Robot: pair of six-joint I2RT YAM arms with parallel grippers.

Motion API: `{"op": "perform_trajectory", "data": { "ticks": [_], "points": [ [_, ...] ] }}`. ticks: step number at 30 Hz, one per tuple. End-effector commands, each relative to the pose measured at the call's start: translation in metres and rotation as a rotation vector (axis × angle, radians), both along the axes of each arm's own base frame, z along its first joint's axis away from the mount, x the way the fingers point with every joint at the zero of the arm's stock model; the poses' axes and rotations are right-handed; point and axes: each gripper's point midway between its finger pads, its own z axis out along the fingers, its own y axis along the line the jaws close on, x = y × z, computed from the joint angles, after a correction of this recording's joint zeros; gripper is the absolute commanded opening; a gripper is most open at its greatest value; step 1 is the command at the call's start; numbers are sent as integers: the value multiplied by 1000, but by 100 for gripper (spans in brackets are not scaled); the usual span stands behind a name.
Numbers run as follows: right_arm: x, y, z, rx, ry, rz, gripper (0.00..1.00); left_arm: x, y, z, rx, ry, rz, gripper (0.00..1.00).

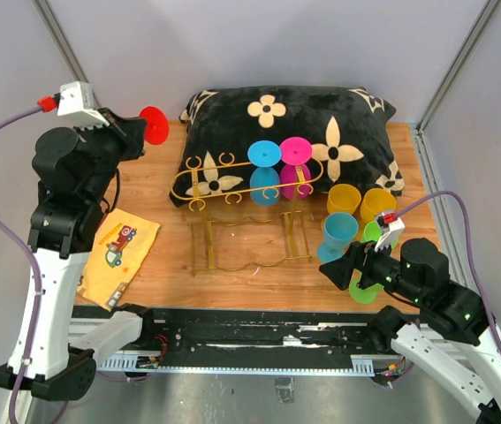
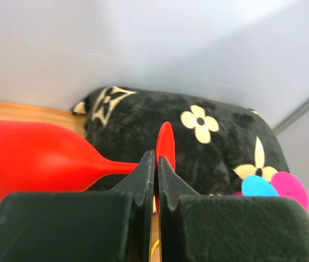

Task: Take the wine glass off the wine glass rack
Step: Pick up the wine glass from the wine rack, then place the wine glass at the center of the board.

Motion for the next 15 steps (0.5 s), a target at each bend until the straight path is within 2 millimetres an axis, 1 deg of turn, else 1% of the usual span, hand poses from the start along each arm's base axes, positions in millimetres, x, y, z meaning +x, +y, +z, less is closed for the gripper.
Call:
{"op": "perform_trajectory", "data": {
  "ticks": [1,4,10,11,15],
  "points": [
    [0,4,8,17,-24,14,88,-18,40,-1,45,-4,185,1],
    [1,6,9,20,-28,20,88,-31,49,-18,64,54,220,1],
    [7,14,11,24,-31,39,88,-60,58,-65,51,164,248,1],
    [8,16,12,24,-33,41,88,-65,56,-72,37,183,239,0],
    [12,20,12,27,-37,47,88,-83,41,-102,-33,268,158,0]
  ]
}}
